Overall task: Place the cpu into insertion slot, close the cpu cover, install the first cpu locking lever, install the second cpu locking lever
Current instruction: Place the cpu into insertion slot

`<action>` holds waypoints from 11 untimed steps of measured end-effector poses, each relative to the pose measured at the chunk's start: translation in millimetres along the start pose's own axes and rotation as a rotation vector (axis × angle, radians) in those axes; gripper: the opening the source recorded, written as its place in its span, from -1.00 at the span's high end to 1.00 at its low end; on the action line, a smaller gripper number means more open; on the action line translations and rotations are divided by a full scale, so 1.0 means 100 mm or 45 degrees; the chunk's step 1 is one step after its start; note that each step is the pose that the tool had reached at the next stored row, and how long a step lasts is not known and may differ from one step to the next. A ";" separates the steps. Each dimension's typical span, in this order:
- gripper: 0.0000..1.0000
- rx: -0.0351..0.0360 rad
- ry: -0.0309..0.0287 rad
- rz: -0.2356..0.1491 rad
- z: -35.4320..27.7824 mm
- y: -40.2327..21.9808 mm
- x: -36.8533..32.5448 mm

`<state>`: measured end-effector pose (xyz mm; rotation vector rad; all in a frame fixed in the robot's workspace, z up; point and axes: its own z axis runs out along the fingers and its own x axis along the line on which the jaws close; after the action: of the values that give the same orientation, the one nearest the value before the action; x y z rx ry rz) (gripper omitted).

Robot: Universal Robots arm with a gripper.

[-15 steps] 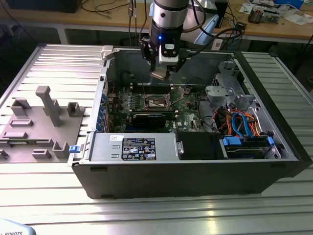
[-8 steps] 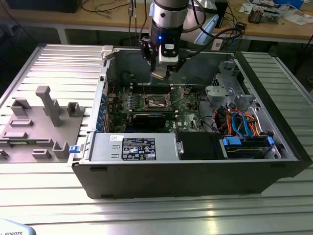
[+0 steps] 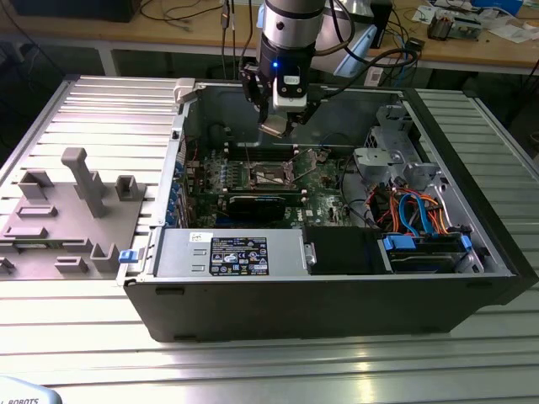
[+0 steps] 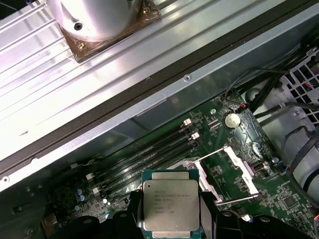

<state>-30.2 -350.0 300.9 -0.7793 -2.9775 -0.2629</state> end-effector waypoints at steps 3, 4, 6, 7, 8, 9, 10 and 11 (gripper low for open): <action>-0.08 -0.0004 -0.0003 0.002 0.000 0.000 0.000; -0.08 -0.0005 -0.0005 0.004 0.000 0.000 0.000; -0.08 -0.0008 -0.0007 0.006 0.000 0.000 0.000; -0.08 -0.0010 -0.0008 0.007 0.000 0.000 0.000; -0.08 -0.0012 -0.0010 0.008 0.000 0.000 0.000; -0.08 -0.0015 -0.0010 0.009 0.000 0.000 0.000; -0.08 -0.0015 -0.0011 0.009 0.000 0.000 0.000; -0.08 -0.0016 -0.0011 0.010 0.000 0.000 0.000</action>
<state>-30.2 -350.0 300.9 -0.7907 -2.9749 -0.2641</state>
